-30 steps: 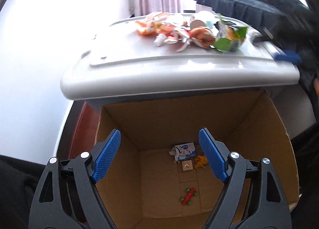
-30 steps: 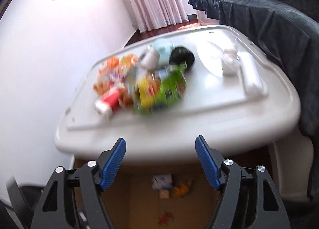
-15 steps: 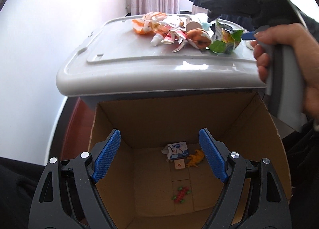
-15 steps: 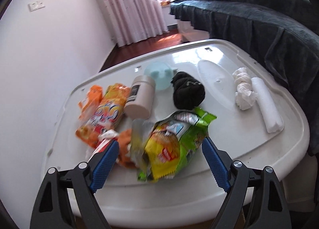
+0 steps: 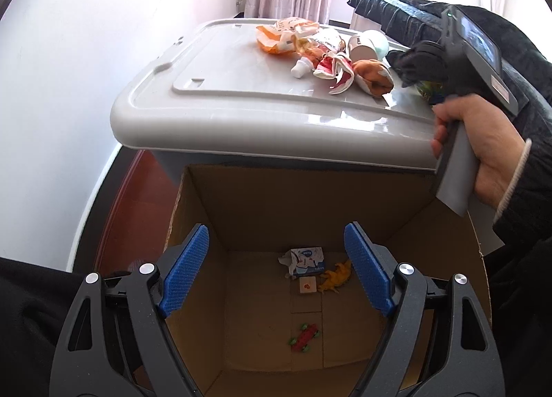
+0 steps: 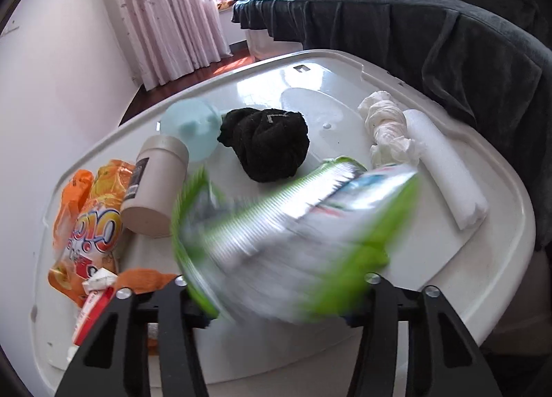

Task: Collect trash
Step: 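Grasp the green snack bag with the right gripper and lift it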

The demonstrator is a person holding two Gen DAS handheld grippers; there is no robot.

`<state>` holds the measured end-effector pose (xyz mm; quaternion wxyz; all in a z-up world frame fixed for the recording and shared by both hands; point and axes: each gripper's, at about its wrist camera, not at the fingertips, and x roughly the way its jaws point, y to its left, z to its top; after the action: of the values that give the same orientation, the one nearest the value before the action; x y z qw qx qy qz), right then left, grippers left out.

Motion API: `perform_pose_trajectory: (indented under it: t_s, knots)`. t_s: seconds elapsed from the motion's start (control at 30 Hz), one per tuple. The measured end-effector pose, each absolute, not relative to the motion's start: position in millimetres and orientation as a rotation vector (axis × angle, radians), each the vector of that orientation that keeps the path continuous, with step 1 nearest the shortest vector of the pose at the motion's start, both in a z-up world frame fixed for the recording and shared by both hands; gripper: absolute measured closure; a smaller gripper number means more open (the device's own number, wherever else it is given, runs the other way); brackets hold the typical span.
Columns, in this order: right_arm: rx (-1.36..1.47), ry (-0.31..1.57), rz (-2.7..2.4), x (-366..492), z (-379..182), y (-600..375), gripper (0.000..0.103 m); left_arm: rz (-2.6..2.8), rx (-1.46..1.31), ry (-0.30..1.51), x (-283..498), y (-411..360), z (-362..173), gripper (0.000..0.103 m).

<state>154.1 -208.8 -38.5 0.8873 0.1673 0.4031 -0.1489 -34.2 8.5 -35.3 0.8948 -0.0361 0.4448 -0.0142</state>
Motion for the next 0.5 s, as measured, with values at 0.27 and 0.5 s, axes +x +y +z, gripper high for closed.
perform_pose_trajectory:
  t_s: [0.27, 0.5]
  knots:
    - [0.439, 0.850, -0.206, 149.7, -43.5, -239.2, 0.100, -0.023, -0.051, 0.942, -33.5, 3.0, -42.0, 0.024]
    - [0.318, 0.789, -0.184, 131.7, -26.9, -229.9, 0.042, -0.023, -0.053, 0.960, -32.9, 2.3, -45.4, 0.024]
